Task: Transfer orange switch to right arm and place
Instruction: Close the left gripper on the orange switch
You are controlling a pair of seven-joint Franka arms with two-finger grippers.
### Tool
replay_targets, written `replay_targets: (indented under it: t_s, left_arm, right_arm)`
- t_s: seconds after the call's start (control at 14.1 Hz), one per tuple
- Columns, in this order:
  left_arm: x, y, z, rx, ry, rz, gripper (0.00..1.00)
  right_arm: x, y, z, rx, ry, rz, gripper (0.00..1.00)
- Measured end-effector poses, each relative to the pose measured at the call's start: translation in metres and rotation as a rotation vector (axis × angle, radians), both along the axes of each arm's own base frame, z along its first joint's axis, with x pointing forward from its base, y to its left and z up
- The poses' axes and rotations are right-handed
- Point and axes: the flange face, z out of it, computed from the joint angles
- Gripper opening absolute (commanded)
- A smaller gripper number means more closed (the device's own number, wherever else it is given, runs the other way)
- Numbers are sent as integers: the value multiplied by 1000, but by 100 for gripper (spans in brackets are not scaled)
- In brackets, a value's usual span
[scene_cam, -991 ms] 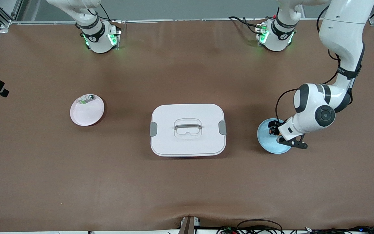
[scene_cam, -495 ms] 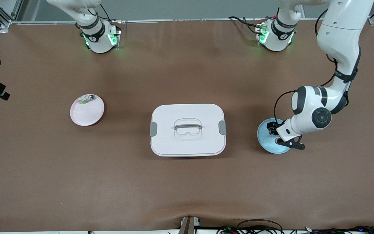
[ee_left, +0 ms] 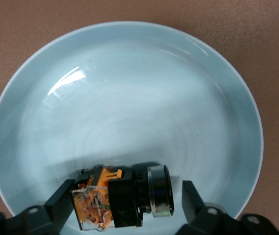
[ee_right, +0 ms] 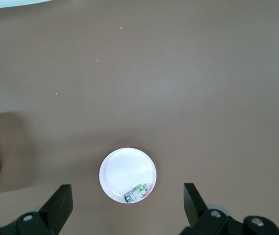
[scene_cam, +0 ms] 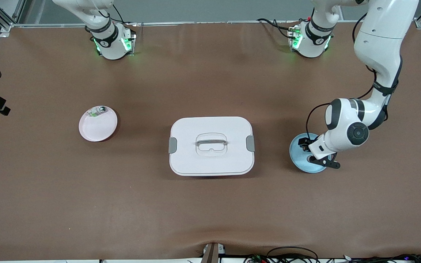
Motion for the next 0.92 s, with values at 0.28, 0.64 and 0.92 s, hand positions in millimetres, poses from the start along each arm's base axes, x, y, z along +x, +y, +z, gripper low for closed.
replay_targets:
  t_s: [0.28,0.64,0.92]
  left_arm:
    - [1,0,1,0,-3,0,32]
    - [3,-1,3,-2,-10,-1,32]
    - [6,-15,29,-5,-4,68,33]
  right_arm:
    - [1,2,-3,1,12,4,100]
    - [7,0,-15,-2,33,2,100]
    - [9,-1,-13,-6,27,2,100]
